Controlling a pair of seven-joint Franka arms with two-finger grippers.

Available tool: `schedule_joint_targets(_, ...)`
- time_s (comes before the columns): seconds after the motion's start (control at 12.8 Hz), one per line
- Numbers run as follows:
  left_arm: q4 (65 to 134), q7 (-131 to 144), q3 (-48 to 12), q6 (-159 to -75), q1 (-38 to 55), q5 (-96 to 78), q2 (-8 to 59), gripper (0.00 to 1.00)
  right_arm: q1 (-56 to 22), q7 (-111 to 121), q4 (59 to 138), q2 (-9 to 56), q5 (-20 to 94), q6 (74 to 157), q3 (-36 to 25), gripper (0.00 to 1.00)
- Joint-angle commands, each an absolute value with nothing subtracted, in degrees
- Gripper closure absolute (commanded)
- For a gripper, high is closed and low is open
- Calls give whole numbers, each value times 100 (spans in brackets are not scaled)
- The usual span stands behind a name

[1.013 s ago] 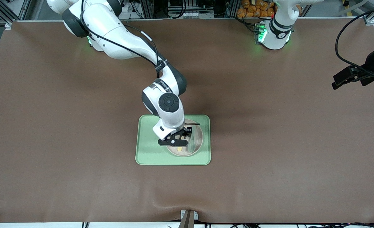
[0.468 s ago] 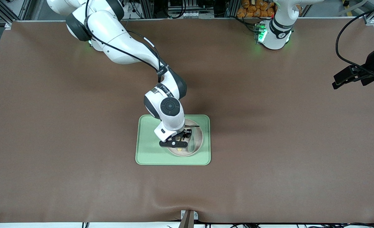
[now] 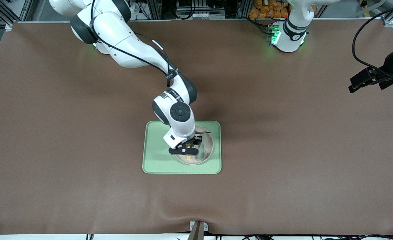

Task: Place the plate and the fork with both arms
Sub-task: 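Lower the right gripper and close it on the fork handle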

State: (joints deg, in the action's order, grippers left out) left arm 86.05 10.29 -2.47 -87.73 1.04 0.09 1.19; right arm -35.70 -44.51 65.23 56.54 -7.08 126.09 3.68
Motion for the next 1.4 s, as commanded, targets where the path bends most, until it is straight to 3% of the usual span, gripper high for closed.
schedule_joint_targets(0.0, 8631, 993, -290, -8771, 114, 97, 70, 0, -3639, -4588, 6311, 5801, -870, 12595, 387, 51)
schedule_joint_targets(0.47, 8640, 993, -404, -8771, 132, 88, 44, 0, -3630, -4553, 6319, 5862, -870, 12595, 387, 63)
schedule_joint_targets(0.62, 8640, 993, -404, -8771, 132, 79, 35, 0, -3621, -4553, 6319, 5862, -870, 12595, 387, 84)
schedule_joint_targets(0.86, 8640, 984, -404, -8763, 132, 70, 9, 0, -3551, -4570, 6311, 5836, -818, 12560, 413, 99)
schedule_joint_targets(1.17, 8631, 993, -413, -8754, 141, 53, 9, 0, -3367, -4553, 6275, 5652, -423, 12420, 474, 100)
schedule_joint_targets(1.32, 8631, 984, -404, -8754, 141, 53, 44, 0, -2912, -4422, 6258, 5538, -387, 12270, 911, 100)
